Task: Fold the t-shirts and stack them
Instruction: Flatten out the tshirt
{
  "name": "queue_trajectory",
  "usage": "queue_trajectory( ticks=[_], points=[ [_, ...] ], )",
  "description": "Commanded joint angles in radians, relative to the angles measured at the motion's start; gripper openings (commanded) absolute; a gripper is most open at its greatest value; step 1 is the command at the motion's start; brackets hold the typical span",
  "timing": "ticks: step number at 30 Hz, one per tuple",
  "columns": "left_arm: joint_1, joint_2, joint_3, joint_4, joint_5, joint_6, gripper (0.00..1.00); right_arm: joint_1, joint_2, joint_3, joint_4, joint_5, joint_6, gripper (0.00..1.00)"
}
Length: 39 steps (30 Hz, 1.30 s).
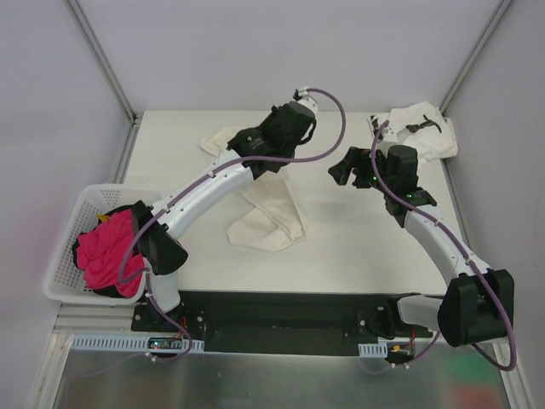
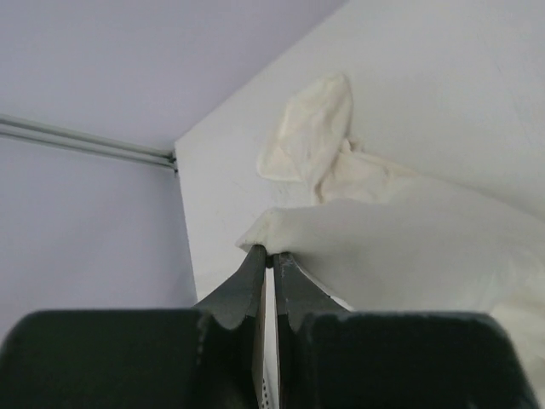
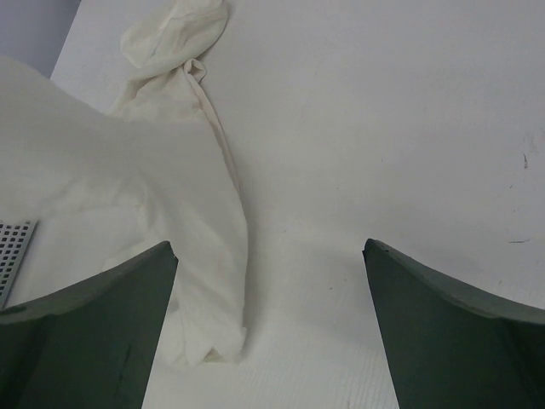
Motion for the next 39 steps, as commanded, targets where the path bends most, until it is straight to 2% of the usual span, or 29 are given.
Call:
queue_trajectory(
  ticks=[1, 4, 6, 10, 15, 18, 27, 35, 39],
  points=[
    [0.043, 0.031, 0.192, 0.037, -0.116, 0.130, 0.00, -0.007, -0.015, -0.002, 0.046, -0.024, 0.013, 0.94],
    [0.068, 0.024, 0.254, 0.061, -0.139, 0.144, 0.00, -0.007, 0.003, 0.001, 0.052, -0.044, 0.022, 0.94],
    [0.076, 0.036, 0.302, 0.082, -0.202, 0.197, 0.00, -0.007, 0.026, 0.006, 0.057, -0.062, 0.031, 0.94],
    [0.089, 0.022, 0.335, 0.223, -0.231, 0.282, 0.00, -0.001, 0.062, 0.013, 0.089, -0.142, 0.074, 0.93],
    [0.090, 0.050, 0.424, 0.355, -0.243, 0.441, 0.00, 0.061, 0.103, 0.059, 0.060, -0.184, 0.051, 0.91],
    [0.090, 0.053, 0.427, 0.444, -0.251, 0.512, 0.00, 0.117, 0.138, 0.096, 0.012, -0.201, 0.019, 0.92],
    [0.088, 0.033, 0.412, 0.505, -0.257, 0.555, 0.00, 0.295, 0.281, 0.194, -0.035, -0.242, 0.047, 0.90],
    [0.088, 0.037, 0.409, 0.527, -0.233, 0.563, 0.00, 0.462, 0.328, 0.142, 0.004, -0.228, 0.093, 0.90],
    [0.090, 0.034, 0.396, 0.529, -0.227, 0.561, 0.00, 0.496, 0.356, 0.157, 0.026, -0.216, 0.109, 0.89]
  ],
)
